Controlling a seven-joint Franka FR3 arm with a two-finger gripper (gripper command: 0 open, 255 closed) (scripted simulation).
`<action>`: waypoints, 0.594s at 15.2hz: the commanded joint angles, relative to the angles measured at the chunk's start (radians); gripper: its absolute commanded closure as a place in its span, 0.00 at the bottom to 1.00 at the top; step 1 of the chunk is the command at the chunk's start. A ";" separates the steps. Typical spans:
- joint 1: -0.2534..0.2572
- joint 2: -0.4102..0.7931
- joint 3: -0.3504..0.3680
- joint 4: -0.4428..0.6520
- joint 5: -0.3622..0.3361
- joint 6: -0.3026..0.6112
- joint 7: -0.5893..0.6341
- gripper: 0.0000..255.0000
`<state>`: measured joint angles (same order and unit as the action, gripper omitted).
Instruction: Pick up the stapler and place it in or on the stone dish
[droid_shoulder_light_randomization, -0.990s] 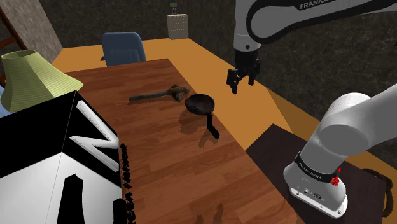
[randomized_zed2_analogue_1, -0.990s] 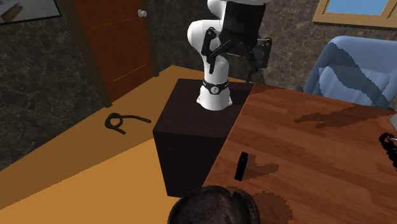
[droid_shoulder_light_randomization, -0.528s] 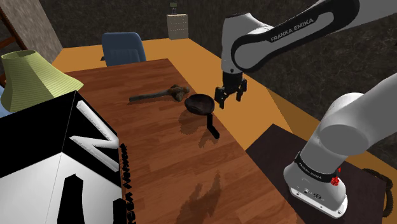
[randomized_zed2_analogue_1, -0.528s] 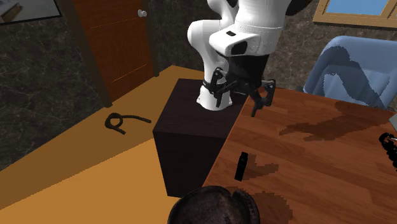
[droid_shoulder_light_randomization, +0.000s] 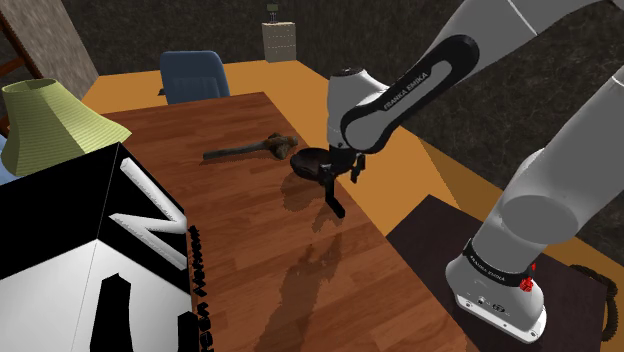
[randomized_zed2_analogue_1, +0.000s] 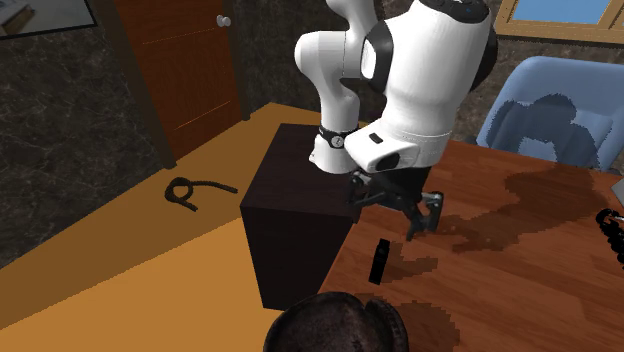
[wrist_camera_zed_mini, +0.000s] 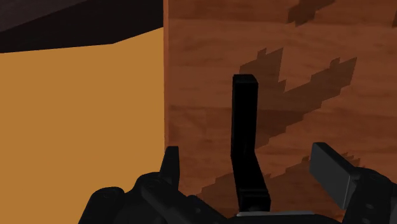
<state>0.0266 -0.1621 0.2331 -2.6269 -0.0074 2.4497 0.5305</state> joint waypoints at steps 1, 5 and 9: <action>-0.007 0.087 0.008 0.021 -0.024 0.073 0.035 0.00; -0.012 0.142 0.007 0.012 -0.052 0.135 0.055 0.00; -0.016 0.195 0.004 0.008 -0.084 0.189 0.078 0.00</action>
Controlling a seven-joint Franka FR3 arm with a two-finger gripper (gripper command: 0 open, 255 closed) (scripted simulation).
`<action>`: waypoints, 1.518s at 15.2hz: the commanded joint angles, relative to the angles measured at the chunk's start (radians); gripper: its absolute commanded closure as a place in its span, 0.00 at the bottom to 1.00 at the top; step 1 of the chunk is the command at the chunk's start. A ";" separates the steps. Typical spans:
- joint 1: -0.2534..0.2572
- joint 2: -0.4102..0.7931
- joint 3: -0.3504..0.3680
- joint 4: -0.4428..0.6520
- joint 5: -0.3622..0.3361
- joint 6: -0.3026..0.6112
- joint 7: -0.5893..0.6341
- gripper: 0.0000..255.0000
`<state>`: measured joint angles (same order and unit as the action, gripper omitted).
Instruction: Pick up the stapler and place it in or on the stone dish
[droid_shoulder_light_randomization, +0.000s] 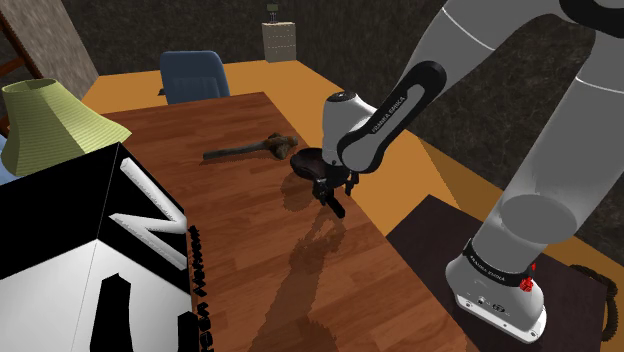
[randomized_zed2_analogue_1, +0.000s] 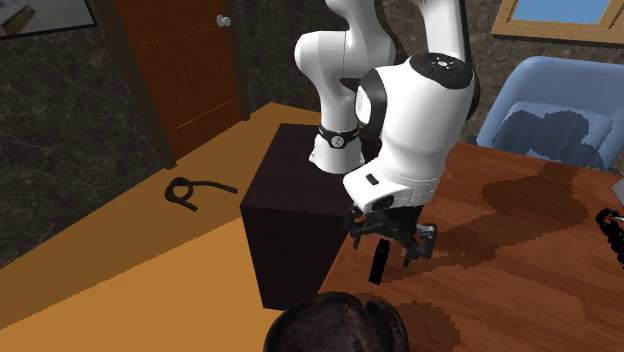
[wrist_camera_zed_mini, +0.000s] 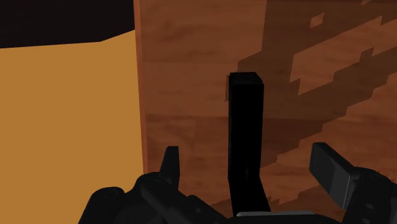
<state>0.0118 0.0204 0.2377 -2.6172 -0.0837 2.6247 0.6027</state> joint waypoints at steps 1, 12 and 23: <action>-0.001 0.012 -0.001 -0.002 -0.008 0.014 0.006 0.00; 0.000 0.012 -0.001 -0.002 -0.008 0.014 0.006 1.00; 0.003 -0.075 0.003 0.006 0.042 -0.078 -0.033 1.00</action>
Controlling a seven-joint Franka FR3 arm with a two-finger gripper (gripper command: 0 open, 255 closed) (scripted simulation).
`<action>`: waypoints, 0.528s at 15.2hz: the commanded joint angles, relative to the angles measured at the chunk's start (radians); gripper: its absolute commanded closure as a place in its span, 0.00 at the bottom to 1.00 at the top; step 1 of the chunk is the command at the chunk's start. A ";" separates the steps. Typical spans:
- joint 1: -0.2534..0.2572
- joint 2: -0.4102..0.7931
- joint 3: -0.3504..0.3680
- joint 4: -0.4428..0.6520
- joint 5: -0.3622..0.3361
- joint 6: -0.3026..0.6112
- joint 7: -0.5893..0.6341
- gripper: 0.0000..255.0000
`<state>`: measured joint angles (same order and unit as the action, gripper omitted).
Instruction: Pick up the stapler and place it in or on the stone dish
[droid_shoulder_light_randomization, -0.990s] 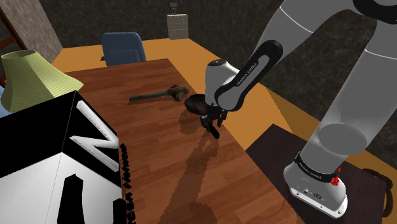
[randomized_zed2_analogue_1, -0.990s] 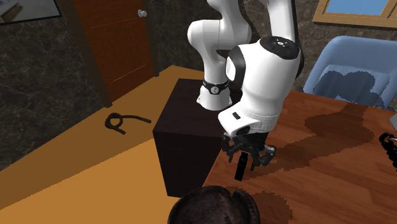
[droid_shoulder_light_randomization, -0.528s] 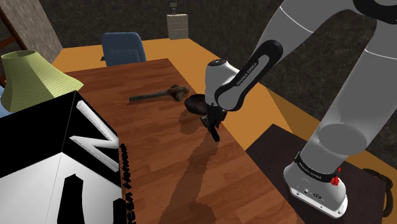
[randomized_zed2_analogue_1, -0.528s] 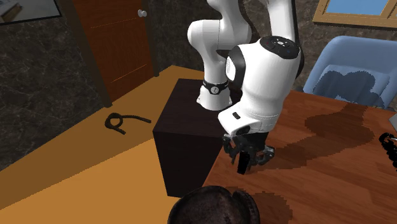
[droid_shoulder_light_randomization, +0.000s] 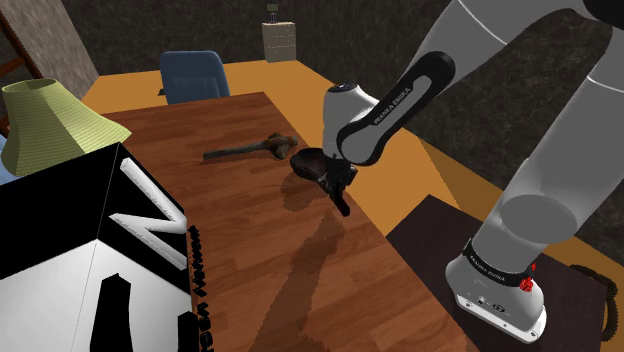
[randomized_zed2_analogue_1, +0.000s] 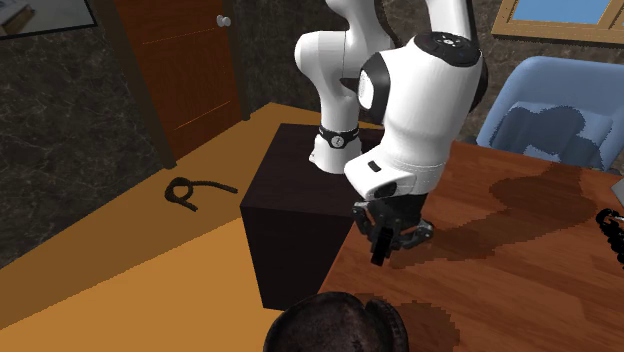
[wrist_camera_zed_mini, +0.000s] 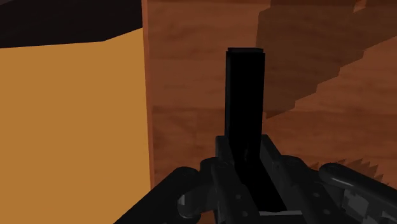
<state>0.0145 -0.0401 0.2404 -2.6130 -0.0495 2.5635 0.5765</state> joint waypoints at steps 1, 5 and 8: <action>0.002 -0.028 0.000 0.004 0.015 -0.032 -0.012 1.00; 0.006 -0.081 -0.002 0.016 0.037 -0.094 -0.029 1.00; 0.009 -0.117 -0.005 0.027 0.050 -0.141 -0.040 1.00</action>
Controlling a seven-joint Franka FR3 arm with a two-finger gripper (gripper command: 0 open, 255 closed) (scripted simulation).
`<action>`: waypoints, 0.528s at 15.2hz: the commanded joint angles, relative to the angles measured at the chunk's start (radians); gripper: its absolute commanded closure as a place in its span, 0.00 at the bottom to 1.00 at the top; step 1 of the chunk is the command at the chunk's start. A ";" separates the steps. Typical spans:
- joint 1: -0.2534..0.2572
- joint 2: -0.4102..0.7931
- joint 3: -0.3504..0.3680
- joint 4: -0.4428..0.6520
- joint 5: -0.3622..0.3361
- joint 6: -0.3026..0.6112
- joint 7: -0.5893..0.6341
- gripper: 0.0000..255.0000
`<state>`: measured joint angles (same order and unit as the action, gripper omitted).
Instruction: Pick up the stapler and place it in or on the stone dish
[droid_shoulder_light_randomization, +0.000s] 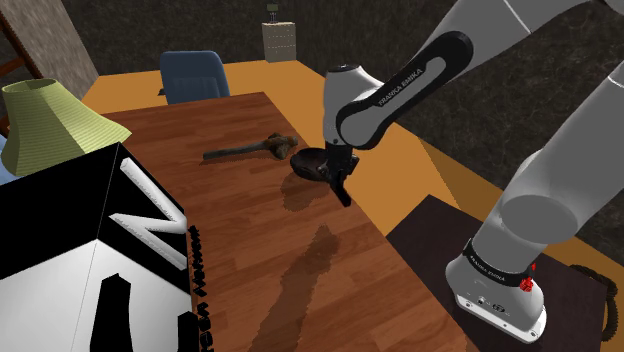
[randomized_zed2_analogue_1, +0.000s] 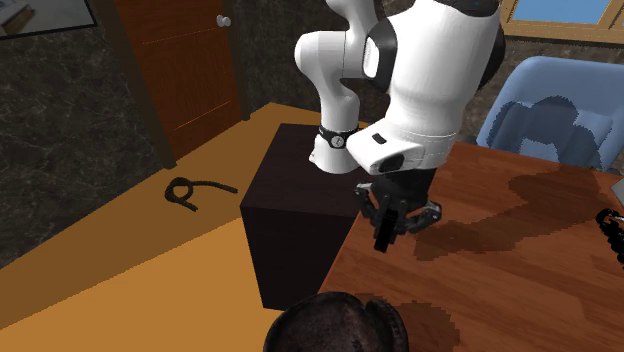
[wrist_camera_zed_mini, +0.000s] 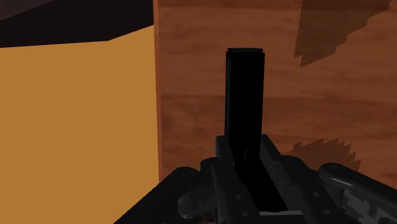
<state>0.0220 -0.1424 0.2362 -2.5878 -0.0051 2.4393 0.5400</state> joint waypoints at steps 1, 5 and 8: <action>0.003 -0.027 -0.001 0.006 0.009 -0.033 -0.007 1.00; 0.006 -0.070 -0.006 0.026 0.022 -0.095 -0.018 1.00; 0.008 -0.100 -0.009 0.043 0.029 -0.142 -0.025 1.00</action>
<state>0.0292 -0.2349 0.2270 -2.5511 0.0216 2.3121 0.5154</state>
